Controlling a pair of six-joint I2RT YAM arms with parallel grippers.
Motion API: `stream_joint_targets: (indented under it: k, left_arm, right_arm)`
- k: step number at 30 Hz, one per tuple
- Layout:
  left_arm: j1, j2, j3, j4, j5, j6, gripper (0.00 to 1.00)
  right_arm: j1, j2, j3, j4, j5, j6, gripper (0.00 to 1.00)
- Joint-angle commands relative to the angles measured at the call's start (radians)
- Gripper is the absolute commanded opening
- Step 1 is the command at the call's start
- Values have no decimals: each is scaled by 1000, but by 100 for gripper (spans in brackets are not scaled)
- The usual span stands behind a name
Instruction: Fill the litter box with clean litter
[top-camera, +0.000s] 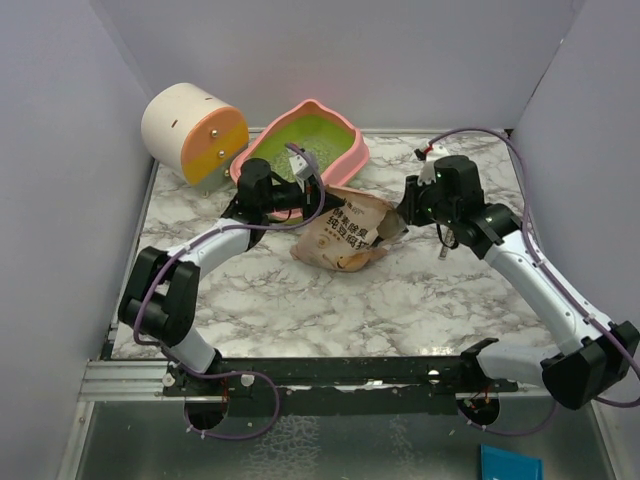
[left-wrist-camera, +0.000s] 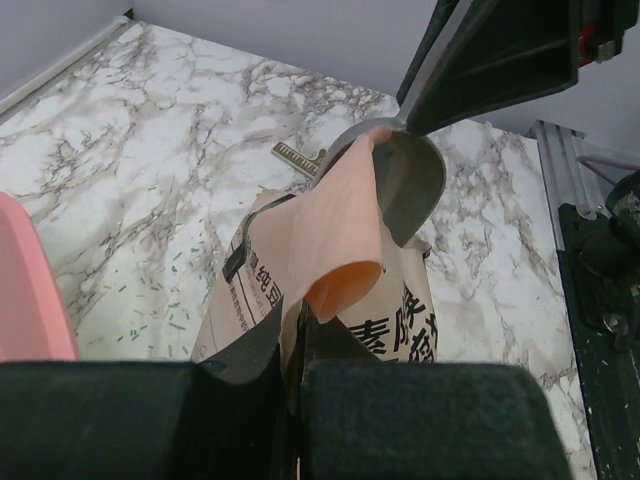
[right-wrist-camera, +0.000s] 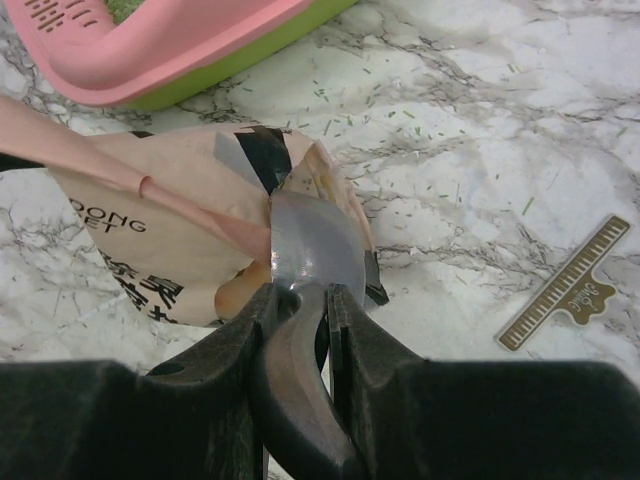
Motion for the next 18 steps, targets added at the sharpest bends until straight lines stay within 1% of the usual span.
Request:
stream_joint_targets:
  k: [1, 5, 8, 10, 13, 18]
  left_arm:
    - [-5, -89, -41, 21, -74, 80, 0]
    - [-4, -118, -88, 123, -99, 71, 0]
    - [-2, -112, -111, 238, -127, 25, 0]
    - [-2, -79, -77, 278, -126, -16, 0]
    - [-7, -14, 6, 320, -112, -76, 0]
    - [-35, 45, 109, 330, -120, -97, 0]
  right_arm:
    - [4, 51, 7, 109, -75, 11, 1]
    - [4, 113, 29, 119, -128, -1, 1]
    - [5, 162, 40, 105, -166, -5, 1]
    - [4, 180, 30, 107, -185, -4, 1]
    - [4, 183, 1, 112, -175, -2, 1]
    - [4, 174, -22, 121, -161, 0, 1]
